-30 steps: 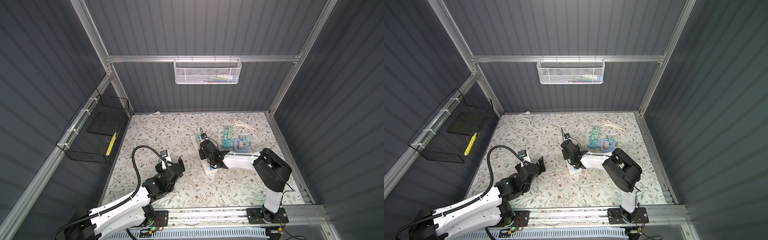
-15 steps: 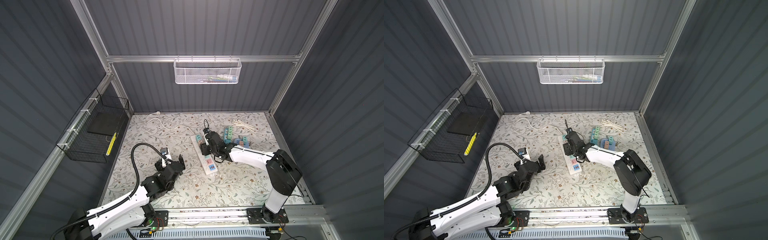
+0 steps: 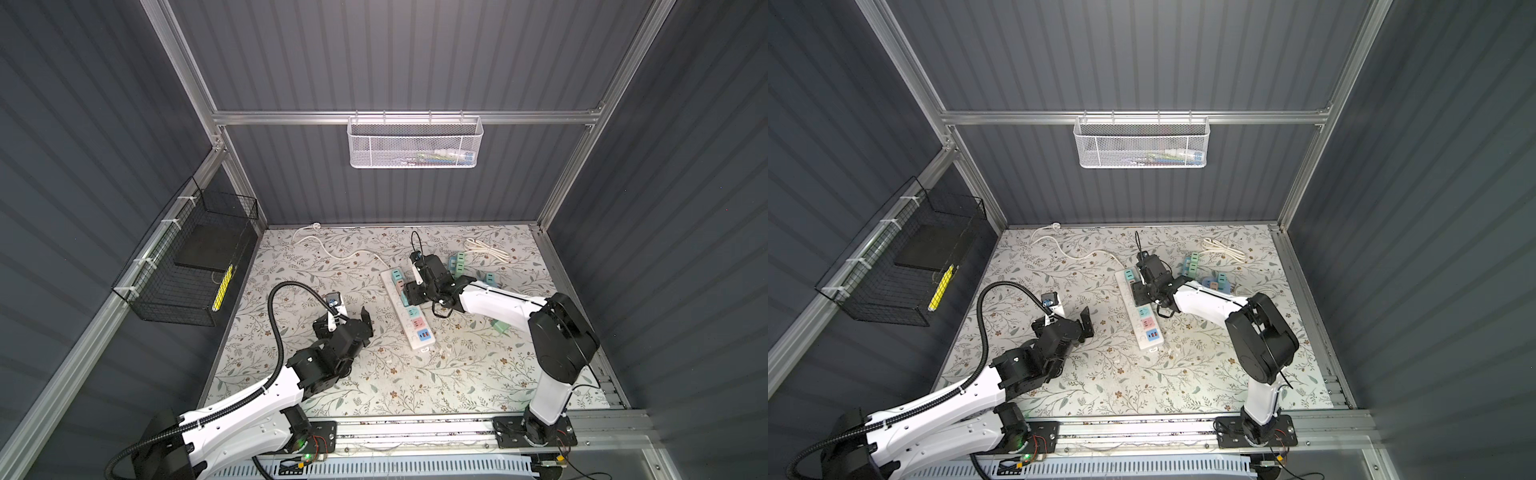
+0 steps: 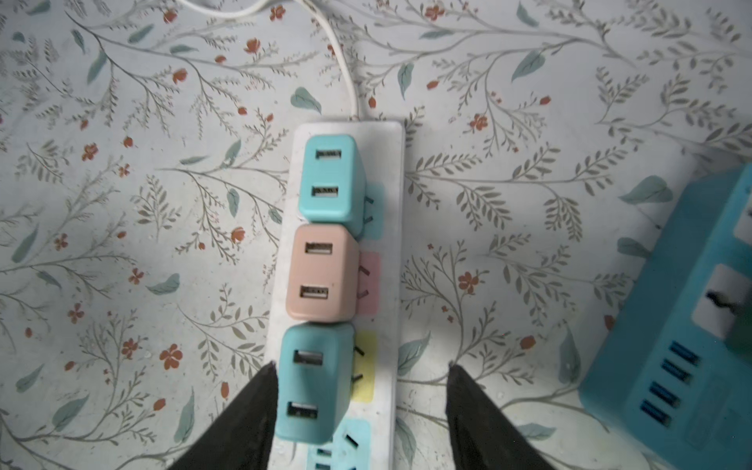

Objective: Insert the plug
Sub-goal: 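Press the teal adapter down into the socket with the right gripper, then withdraw the open right gripper and move it toward the green adapter on the table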

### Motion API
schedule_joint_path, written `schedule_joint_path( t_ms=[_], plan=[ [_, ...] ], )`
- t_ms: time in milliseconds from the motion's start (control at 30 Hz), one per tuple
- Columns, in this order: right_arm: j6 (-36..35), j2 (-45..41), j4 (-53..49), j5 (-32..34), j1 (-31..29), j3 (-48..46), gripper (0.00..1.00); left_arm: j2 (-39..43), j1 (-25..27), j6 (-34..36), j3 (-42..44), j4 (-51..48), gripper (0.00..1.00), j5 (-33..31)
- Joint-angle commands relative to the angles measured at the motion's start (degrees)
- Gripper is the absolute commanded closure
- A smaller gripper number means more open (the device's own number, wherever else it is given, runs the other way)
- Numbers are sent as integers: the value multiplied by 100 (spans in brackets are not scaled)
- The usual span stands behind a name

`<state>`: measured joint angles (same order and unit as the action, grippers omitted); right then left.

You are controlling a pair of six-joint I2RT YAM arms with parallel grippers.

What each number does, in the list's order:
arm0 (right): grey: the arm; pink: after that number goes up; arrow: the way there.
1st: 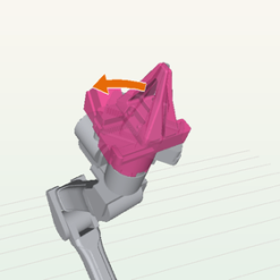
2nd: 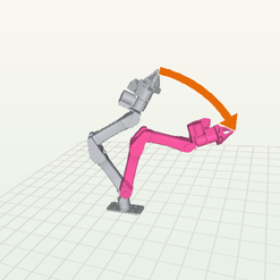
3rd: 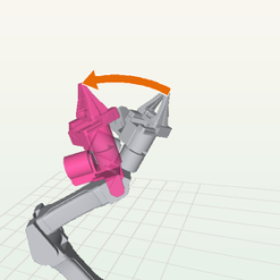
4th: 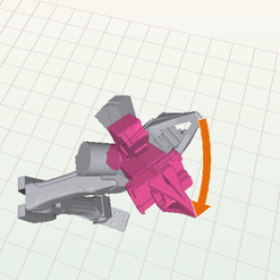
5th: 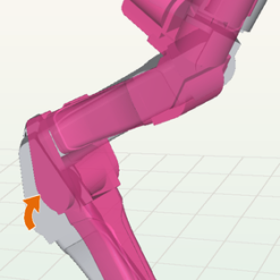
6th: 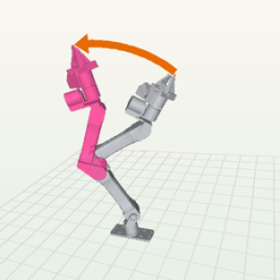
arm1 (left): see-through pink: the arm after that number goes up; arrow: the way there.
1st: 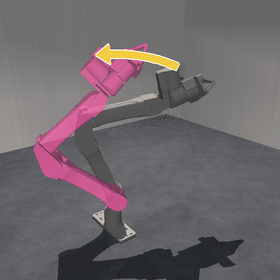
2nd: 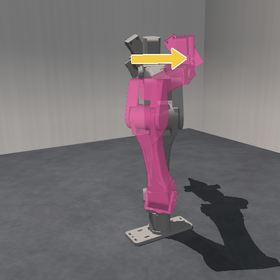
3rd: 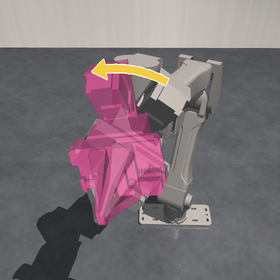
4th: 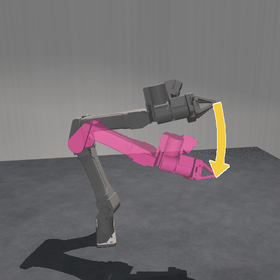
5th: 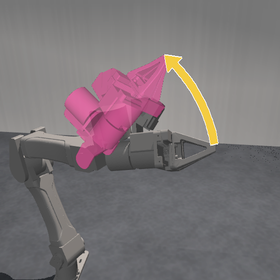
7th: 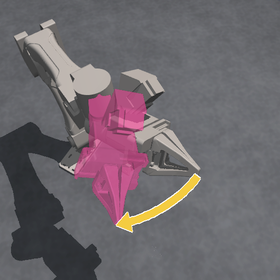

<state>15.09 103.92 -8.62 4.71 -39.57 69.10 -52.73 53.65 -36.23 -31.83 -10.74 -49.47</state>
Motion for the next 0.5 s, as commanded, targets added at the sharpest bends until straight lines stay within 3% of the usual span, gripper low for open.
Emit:
schedule_joint_path(
  t_ms=[0, 233, 467],
  plan=[
    [97, 39, -54, 67, 40, -181, 34, 109, -38, -48, -57, -50, 0, -80],
    [196, -234, -83, 44, 37, -326, 35, 158, -39, -77, -10, -20, 0, -64],
    [503, -1627, -386, 331, 181, -819, 30, 75, -39, 170, 24, 573, 0, 310]
  ],
)
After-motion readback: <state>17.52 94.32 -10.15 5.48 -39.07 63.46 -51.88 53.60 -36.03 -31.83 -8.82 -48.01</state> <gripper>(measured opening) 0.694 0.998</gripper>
